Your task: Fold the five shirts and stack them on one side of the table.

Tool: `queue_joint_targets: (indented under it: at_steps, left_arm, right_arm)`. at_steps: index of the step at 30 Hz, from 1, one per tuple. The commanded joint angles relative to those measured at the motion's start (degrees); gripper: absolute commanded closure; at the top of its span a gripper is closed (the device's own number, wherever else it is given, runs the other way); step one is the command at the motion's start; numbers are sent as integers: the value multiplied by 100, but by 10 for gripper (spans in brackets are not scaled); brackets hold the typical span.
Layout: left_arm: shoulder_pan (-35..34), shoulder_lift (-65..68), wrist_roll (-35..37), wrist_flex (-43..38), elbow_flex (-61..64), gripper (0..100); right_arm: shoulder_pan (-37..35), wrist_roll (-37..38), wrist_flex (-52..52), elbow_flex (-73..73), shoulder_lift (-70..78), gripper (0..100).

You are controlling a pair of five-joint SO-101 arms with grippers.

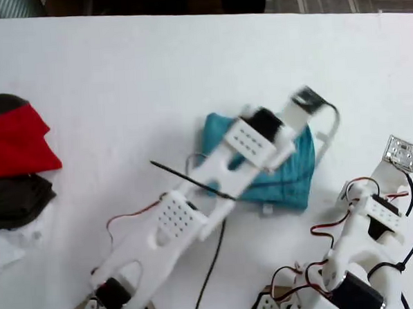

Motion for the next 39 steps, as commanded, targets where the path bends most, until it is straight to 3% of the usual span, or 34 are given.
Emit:
queue_joint_targets:
  at_steps: [1,7,19,29,34,39]
  left_arm:
    - [-695,-185,26,-220,-224,972]
    - [-1433,-105,26,-299,-629,972]
    - [-1451,668,18,-651,-655,972]
    - [-2224,659,18,-686,-655,972]
    - [-2198,615,26,-659,-716,972]
    - [-1934,624,35,-158,-1560,969]
  right_arm:
    - [13,-62,-92,-53,-207,978]
    - [13,-62,-92,-53,-207,978]
    - [4,-62,-92,-53,-207,978]
    - [4,-53,-92,-53,-207,978]
    - [4,-53,-92,-53,-207,978]
    - [4,-53,-92,-53,-207,978]
